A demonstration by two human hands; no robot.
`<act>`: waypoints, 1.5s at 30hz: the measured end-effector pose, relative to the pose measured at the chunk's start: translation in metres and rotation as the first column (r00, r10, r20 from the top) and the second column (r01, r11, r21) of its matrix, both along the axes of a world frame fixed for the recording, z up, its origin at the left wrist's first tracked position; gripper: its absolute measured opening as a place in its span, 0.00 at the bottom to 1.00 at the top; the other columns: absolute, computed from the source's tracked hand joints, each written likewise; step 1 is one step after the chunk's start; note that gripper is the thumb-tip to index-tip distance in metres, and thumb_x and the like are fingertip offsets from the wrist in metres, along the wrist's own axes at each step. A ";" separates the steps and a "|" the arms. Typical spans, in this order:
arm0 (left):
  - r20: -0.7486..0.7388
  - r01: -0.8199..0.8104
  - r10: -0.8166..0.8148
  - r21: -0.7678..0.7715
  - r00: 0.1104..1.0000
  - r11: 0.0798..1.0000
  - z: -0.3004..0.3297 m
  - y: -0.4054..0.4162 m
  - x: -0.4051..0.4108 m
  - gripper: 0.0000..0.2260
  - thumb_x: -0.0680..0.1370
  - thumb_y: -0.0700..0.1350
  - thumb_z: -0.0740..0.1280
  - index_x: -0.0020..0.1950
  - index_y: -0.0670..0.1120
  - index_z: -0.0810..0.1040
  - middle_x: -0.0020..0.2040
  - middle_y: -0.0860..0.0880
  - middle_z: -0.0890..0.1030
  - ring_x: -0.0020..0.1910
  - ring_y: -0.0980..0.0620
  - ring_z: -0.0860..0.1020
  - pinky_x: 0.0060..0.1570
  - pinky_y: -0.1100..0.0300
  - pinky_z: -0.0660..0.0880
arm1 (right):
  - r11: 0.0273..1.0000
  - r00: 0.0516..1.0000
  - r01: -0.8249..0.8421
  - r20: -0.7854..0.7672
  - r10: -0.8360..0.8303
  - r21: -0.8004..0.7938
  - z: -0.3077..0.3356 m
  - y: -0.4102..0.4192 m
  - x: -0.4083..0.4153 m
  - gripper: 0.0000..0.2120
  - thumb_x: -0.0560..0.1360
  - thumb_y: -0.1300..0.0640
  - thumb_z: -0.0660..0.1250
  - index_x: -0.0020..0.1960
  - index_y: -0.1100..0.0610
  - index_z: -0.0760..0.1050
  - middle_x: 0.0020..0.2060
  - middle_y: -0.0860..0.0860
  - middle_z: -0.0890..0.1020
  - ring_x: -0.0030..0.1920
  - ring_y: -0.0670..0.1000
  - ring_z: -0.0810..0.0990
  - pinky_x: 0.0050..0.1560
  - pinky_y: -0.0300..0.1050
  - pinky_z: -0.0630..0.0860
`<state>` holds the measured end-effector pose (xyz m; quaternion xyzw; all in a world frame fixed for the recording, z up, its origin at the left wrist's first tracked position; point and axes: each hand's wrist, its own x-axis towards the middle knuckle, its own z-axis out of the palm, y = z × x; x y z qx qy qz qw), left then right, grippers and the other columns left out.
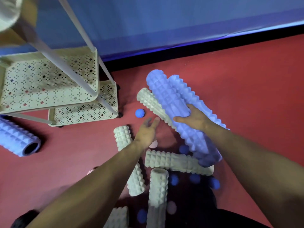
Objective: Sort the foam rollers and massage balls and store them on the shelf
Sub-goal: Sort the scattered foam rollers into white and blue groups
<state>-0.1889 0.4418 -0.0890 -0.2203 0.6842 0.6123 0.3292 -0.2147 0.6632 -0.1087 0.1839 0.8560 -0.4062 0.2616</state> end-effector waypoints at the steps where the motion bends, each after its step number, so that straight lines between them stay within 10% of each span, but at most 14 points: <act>1: -0.035 0.044 -0.046 -0.034 0.998 0.998 -0.004 -0.001 0.000 0.28 0.82 0.58 0.63 0.78 0.49 0.63 0.71 0.53 0.73 0.64 0.54 0.75 0.67 0.54 0.72 | 1.000 1.000 0.004 -0.007 -0.004 0.028 -0.005 0.003 -0.003 0.44 0.65 0.38 0.78 0.74 0.53 0.66 0.62 0.46 0.79 0.61 0.50 0.78 0.58 0.43 0.73; 7: -0.097 0.333 -0.367 -0.258 0.925 0.907 -0.031 0.007 -0.005 0.27 0.81 0.59 0.64 0.78 0.53 0.63 0.76 0.50 0.67 0.72 0.51 0.70 0.72 0.52 0.67 | 0.998 0.997 -0.057 0.050 0.055 0.037 -0.014 0.022 -0.024 0.37 0.72 0.42 0.76 0.74 0.53 0.65 0.57 0.44 0.75 0.55 0.47 0.75 0.52 0.40 0.69; 11: -0.115 0.185 -0.234 -0.328 0.966 0.926 -0.040 0.014 -0.008 0.24 0.82 0.55 0.62 0.77 0.50 0.65 0.75 0.48 0.69 0.72 0.49 0.70 0.73 0.51 0.66 | 0.974 0.977 0.063 0.213 -0.016 -0.217 -0.021 0.031 -0.022 0.25 0.66 0.35 0.77 0.57 0.47 0.79 0.49 0.41 0.84 0.51 0.43 0.83 0.52 0.40 0.77; 15: -0.290 0.270 -0.452 -0.498 0.844 0.824 -0.048 0.015 -0.006 0.21 0.82 0.46 0.64 0.74 0.45 0.67 0.71 0.47 0.72 0.70 0.47 0.70 0.70 0.56 0.63 | 0.979 0.998 0.036 0.061 -0.024 -0.203 -0.028 0.035 -0.028 0.12 0.74 0.45 0.74 0.54 0.47 0.76 0.44 0.38 0.82 0.45 0.35 0.80 0.43 0.28 0.71; 22: -0.332 0.352 -0.577 -0.539 0.746 0.765 -0.062 0.026 -0.005 0.21 0.81 0.44 0.57 0.74 0.44 0.68 0.70 0.44 0.72 0.68 0.44 0.70 0.69 0.52 0.66 | 0.965 0.967 0.035 0.253 0.033 -0.260 -0.050 0.026 -0.022 0.28 0.66 0.38 0.76 0.63 0.44 0.76 0.56 0.43 0.84 0.55 0.49 0.83 0.59 0.52 0.79; 26: -0.168 0.539 -0.760 -0.611 0.627 0.580 -0.080 0.023 -0.003 0.29 0.78 0.48 0.50 0.80 0.45 0.60 0.80 0.46 0.60 0.79 0.47 0.57 0.75 0.45 0.59 | 0.967 0.967 -0.005 0.244 0.070 -0.256 -0.053 0.024 -0.018 0.27 0.69 0.39 0.76 0.66 0.42 0.75 0.61 0.40 0.81 0.58 0.44 0.80 0.55 0.42 0.77; 30: 0.008 0.650 -0.830 -0.626 0.558 0.431 -0.088 0.022 0.000 0.27 0.83 0.50 0.53 0.82 0.51 0.52 0.82 0.57 0.44 0.81 0.54 0.44 0.79 0.48 0.51 | 0.993 0.993 -0.073 0.087 0.081 -0.097 -0.058 0.027 -0.024 0.29 0.70 0.39 0.75 0.66 0.50 0.74 0.53 0.42 0.80 0.54 0.48 0.80 0.46 0.38 0.72; 35: 0.024 0.675 -0.869 -0.641 0.494 0.366 -0.093 0.022 0.002 0.28 0.83 0.50 0.51 0.83 0.48 0.47 0.82 0.56 0.40 0.81 0.54 0.39 0.80 0.53 0.47 | 0.928 0.966 -0.196 -0.100 0.238 0.318 -0.064 0.022 -0.015 0.38 0.69 0.36 0.73 0.72 0.52 0.69 0.62 0.47 0.76 0.60 0.52 0.76 0.58 0.52 0.75; 39: 0.030 0.690 -0.869 -0.621 0.495 0.371 -0.080 0.017 0.001 0.28 0.85 0.47 0.53 0.83 0.46 0.47 0.82 0.53 0.40 0.81 0.53 0.39 0.79 0.57 0.41 | 0.710 0.938 -0.280 0.026 0.347 0.646 -0.066 0.023 0.006 0.37 0.68 0.31 0.70 0.69 0.51 0.71 0.69 0.54 0.64 0.70 0.61 0.62 0.65 0.58 0.64; 45: -0.009 0.684 -0.863 -0.606 0.505 0.406 -0.068 0.014 0.003 0.26 0.85 0.47 0.53 0.82 0.45 0.50 0.82 0.51 0.42 0.81 0.53 0.41 0.75 0.62 0.37 | 0.816 0.964 -0.263 0.179 0.198 0.515 -0.067 0.029 0.007 0.44 0.67 0.25 0.67 0.77 0.38 0.57 0.78 0.52 0.27 0.77 0.65 0.28 0.72 0.78 0.44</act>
